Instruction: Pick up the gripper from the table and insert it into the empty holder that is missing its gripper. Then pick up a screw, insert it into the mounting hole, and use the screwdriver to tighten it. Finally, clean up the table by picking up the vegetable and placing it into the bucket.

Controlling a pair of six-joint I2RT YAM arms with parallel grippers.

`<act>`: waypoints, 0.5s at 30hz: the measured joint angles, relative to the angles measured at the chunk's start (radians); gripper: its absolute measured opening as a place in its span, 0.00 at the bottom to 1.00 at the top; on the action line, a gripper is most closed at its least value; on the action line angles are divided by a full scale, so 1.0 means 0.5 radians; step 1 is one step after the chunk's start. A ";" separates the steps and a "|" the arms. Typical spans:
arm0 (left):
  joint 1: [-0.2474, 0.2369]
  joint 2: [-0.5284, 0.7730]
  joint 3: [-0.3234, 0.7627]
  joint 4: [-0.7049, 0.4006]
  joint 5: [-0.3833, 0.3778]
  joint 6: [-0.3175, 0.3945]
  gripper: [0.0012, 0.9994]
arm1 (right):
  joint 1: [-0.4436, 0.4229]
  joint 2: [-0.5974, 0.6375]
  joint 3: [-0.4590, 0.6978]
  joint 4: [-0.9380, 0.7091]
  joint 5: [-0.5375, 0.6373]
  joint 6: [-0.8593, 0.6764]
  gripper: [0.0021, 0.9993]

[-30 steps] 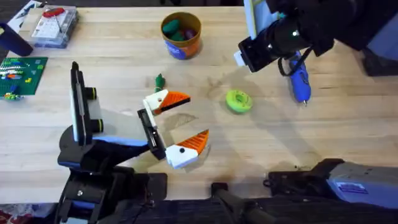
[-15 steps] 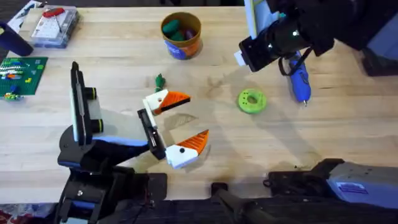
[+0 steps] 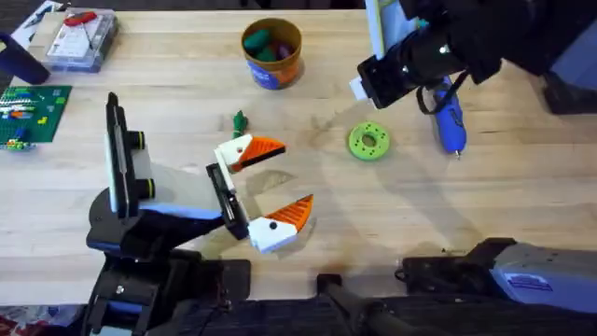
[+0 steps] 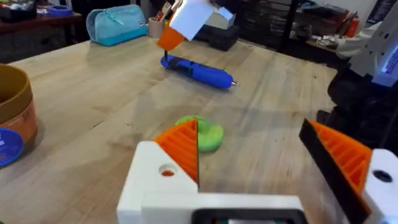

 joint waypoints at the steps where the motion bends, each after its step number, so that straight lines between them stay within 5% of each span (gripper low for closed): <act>1: 0.000 0.000 0.000 -0.001 0.000 0.000 0.99 | 0.000 0.001 0.000 0.000 -0.005 0.000 0.00; 15: 0.000 0.001 0.000 -0.001 -0.001 0.000 0.99 | 0.000 0.000 0.000 -0.001 -0.014 0.000 0.00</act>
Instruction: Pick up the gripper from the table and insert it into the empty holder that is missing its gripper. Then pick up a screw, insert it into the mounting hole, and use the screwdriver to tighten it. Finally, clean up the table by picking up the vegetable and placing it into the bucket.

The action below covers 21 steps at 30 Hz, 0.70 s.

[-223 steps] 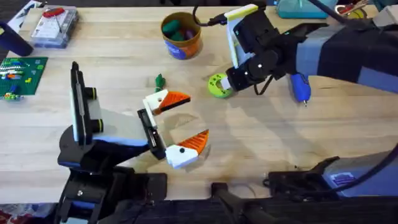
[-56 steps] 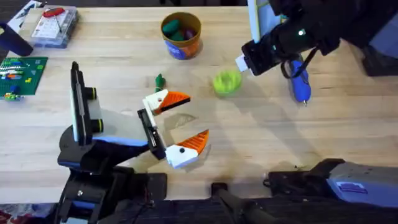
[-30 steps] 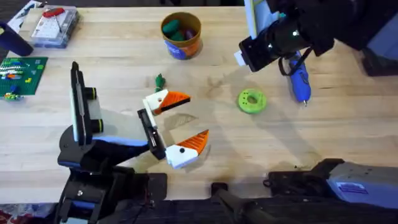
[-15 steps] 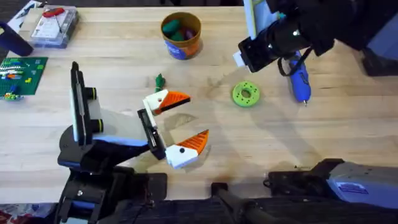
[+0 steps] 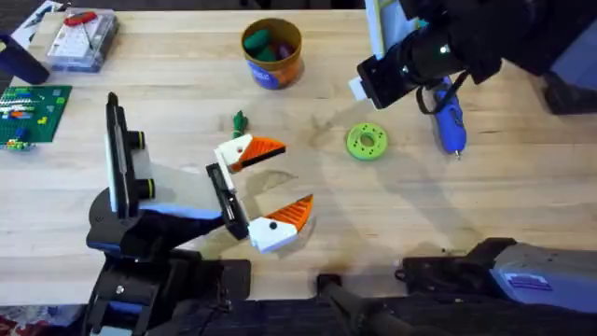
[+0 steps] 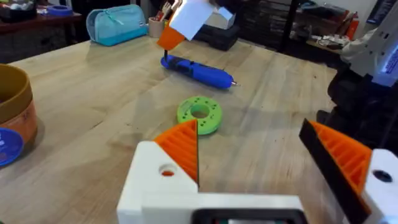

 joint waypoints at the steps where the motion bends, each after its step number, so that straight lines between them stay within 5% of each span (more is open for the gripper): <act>1: 0.000 -0.001 0.000 0.000 0.000 0.000 0.99 | 0.001 0.000 0.000 0.001 0.000 0.000 0.00; 6: 0.000 -0.001 0.000 0.000 0.001 -0.001 0.99 | 0.050 0.001 0.037 -0.029 0.000 -0.027 0.00; 21: 0.000 0.000 0.000 0.000 0.000 0.000 0.99 | 0.325 0.147 0.714 -0.248 -0.240 -0.312 0.00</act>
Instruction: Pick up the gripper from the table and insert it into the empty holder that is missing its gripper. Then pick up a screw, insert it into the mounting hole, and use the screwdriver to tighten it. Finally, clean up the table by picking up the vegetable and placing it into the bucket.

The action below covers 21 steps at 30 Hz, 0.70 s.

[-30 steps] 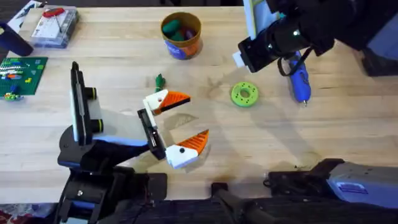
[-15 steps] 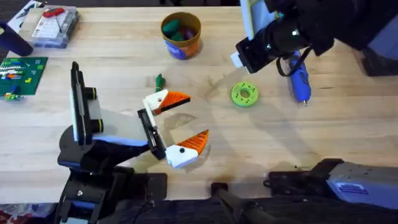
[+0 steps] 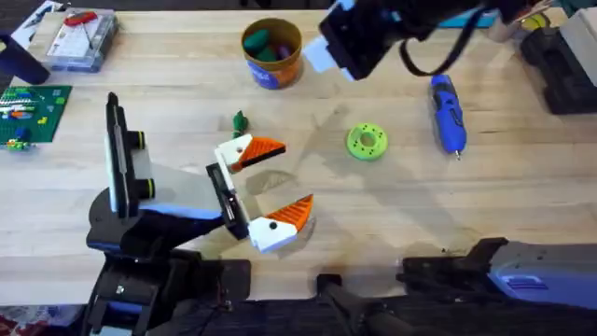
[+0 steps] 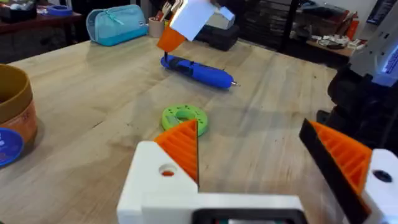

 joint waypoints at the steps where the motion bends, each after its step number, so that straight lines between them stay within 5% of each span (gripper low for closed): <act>1: 0.000 -0.001 0.000 0.000 0.001 0.000 0.99 | 0.015 0.027 0.026 -0.007 -0.025 -0.022 0.00; 21: 0.000 -0.001 0.000 0.000 0.001 0.000 0.99 | 0.547 0.165 0.211 -0.080 -0.227 -0.293 0.00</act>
